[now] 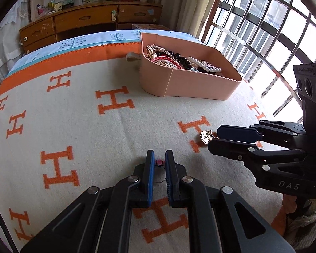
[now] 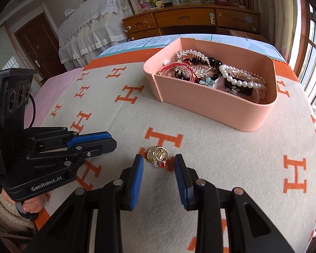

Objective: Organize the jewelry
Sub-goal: 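Grasp the pink-stone ring with the left tool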

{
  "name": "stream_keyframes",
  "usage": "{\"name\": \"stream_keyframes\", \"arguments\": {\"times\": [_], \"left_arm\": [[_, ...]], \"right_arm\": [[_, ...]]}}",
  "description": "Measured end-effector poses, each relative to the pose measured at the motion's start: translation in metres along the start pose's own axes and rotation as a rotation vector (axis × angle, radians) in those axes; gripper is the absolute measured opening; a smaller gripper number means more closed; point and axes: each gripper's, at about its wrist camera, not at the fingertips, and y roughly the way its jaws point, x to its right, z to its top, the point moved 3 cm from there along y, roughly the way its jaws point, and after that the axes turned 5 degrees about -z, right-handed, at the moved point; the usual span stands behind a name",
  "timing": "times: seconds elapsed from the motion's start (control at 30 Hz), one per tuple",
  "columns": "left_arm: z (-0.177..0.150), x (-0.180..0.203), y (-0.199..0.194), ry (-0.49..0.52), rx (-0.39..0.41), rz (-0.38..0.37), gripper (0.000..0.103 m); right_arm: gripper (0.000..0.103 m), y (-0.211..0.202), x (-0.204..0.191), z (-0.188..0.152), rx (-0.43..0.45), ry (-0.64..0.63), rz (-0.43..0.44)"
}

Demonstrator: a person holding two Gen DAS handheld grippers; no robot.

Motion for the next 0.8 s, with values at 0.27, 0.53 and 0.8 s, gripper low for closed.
{"name": "stream_keyframes", "arguments": {"times": [0.27, 0.53, 0.8], "left_arm": [[0.000, -0.003, 0.000, -0.025, 0.007, -0.034, 0.008], [-0.001, -0.004, -0.001, -0.040, 0.006, -0.043, 0.008], [0.011, 0.003, -0.010, -0.059, -0.003, -0.045, 0.008]], "right_arm": [[0.008, -0.001, 0.005, -0.003, 0.015, -0.005, -0.004], [0.008, -0.011, 0.008, 0.000, 0.050, 0.021, 0.007], [0.008, -0.039, 0.017, 0.013, 0.090, 0.080, 0.038]]}}
